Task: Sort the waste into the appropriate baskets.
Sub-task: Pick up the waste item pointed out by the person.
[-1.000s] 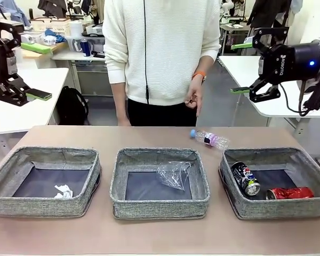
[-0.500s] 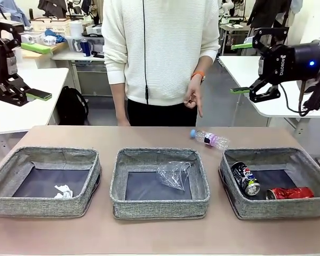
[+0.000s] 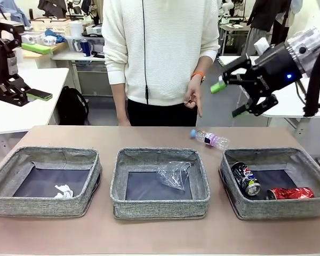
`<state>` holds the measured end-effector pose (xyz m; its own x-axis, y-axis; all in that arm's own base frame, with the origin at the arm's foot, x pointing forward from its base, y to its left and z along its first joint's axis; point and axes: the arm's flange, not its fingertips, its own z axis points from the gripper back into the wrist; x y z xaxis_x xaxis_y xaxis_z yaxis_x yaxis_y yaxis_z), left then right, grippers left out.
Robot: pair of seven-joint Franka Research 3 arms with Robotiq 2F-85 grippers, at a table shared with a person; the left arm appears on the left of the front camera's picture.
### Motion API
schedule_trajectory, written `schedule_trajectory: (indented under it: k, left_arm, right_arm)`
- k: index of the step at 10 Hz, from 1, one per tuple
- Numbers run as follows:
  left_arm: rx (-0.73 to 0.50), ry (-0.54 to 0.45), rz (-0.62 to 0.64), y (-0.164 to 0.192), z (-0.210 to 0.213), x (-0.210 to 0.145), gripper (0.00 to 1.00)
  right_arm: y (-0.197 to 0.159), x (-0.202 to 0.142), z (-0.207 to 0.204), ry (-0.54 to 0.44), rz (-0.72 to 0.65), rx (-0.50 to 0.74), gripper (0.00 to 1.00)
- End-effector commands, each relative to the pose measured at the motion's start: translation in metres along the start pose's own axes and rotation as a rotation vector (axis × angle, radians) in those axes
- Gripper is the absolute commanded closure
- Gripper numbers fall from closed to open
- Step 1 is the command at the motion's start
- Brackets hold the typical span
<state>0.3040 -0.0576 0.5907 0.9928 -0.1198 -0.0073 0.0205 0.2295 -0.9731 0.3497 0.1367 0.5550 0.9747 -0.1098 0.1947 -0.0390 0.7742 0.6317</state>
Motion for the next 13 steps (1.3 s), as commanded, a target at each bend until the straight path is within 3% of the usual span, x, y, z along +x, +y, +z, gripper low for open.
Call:
schedule_trajectory:
  k: [1, 2, 4, 5, 6, 7, 8, 10, 13]
  left_arm:
    - [-0.024, 0.0, 0.009, -0.005, 0.0, -0.001, 0.1]
    - [-0.024, 0.0, 0.009, -0.005, 0.0, -0.001, 0.1]
    - [-0.024, 0.0, 0.009, -0.005, 0.0, -0.001, 0.1]
    - [-0.024, 0.0, 0.009, -0.005, 0.0, -0.001, 0.1]
    - [-0.024, 0.0, 0.009, -0.005, 0.0, -0.001, 0.1]
    - [-0.024, 0.0, 0.009, -0.005, 0.0, -0.001, 0.1]
    - [-0.024, 0.0, 0.009, -0.005, 0.0, -0.001, 0.1]
    - [-0.024, 0.0, 0.009, -0.005, 0.0, -0.001, 0.1]
    - [-0.024, 0.0, 0.009, -0.005, 0.0, -0.001, 0.1]
  right_arm:
    - [-0.015, 0.005, 0.0, -0.638, 0.331, -1.161, 0.0]
    - [-0.015, 0.002, 0.003, -0.781, 0.297, -1.284, 0.0]
    - [-0.015, -0.003, 0.008, -0.798, 0.21, -1.284, 0.0]
    - [-0.008, 0.006, 0.01, -0.169, 0.271, -0.404, 0.0]
    - [-0.008, 0.006, 0.01, -0.169, 0.271, -0.404, 0.0]
    - [-0.01, 0.003, 0.016, -0.272, 0.344, -0.528, 0.0]
    - [-0.004, -0.01, 0.015, -0.151, 0.429, -0.707, 0.0]
    - [-0.023, 0.044, 0.004, 0.045, 0.568, -0.675, 0.0]
    - [-0.048, 0.111, -0.038, 0.166, 0.763, -0.713, 0.0]
